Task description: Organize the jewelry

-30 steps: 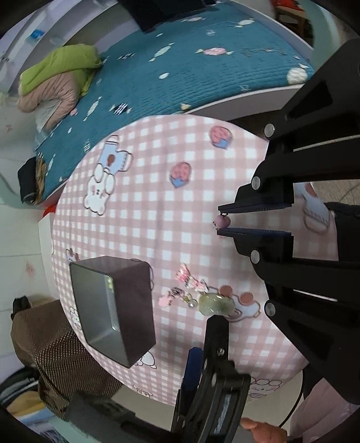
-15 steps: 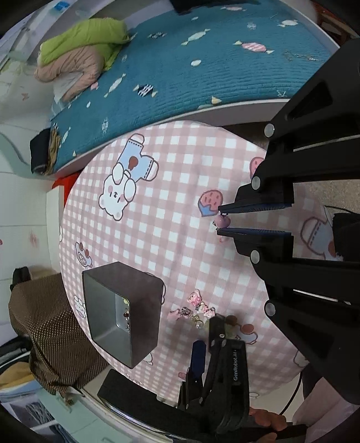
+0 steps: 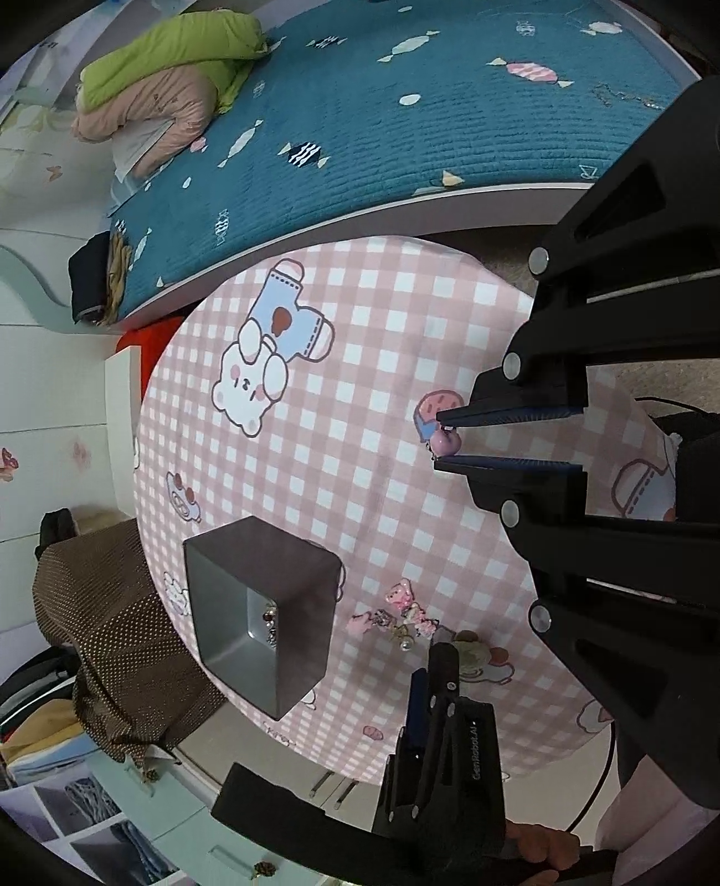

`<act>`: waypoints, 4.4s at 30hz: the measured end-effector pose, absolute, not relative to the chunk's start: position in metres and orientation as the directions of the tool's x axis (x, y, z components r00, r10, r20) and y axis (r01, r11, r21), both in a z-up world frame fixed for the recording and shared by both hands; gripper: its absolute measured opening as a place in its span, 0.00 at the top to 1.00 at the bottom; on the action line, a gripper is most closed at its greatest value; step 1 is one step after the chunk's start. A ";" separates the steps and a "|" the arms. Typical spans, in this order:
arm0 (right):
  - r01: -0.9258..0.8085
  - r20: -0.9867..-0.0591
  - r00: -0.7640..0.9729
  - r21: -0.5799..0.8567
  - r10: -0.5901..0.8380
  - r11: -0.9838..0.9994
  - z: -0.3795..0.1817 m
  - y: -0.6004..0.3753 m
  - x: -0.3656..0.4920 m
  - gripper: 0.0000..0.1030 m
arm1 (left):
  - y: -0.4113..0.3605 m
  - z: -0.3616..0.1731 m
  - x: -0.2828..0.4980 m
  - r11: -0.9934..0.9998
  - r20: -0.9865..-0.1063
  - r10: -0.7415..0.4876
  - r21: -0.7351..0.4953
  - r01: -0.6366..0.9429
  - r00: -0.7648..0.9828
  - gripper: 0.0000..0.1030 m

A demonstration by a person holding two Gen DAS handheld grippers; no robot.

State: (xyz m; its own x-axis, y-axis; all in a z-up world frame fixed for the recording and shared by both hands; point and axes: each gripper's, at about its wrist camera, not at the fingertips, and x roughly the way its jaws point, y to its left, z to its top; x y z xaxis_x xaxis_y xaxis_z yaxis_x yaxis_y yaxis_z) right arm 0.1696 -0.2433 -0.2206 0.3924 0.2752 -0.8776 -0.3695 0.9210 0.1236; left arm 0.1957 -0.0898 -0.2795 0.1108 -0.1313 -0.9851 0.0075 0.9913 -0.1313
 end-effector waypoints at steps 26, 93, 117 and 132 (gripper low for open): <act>-0.379 -0.865 0.398 0.148 0.305 0.913 -0.215 -0.233 0.178 0.91 | -0.073 -0.294 0.195 0.992 -0.992 -0.125 -0.126 -0.028 0.015 0.39; -0.377 -0.871 0.428 0.070 0.240 0.924 -0.191 -0.126 0.222 0.50 | 0.025 -0.220 0.271 0.973 -0.946 -0.215 -0.229 -0.029 0.243 0.49; -0.299 -0.936 0.290 0.111 0.201 0.948 -0.237 -0.158 0.196 0.20 | 0.031 -0.227 0.231 0.985 -0.968 -0.140 -0.157 -0.069 0.207 0.18; -0.449 -0.940 0.167 0.196 0.298 0.871 -0.267 -0.120 0.174 0.67 | 0.033 -0.267 0.210 0.990 -0.986 -0.124 -0.130 -0.055 0.108 0.16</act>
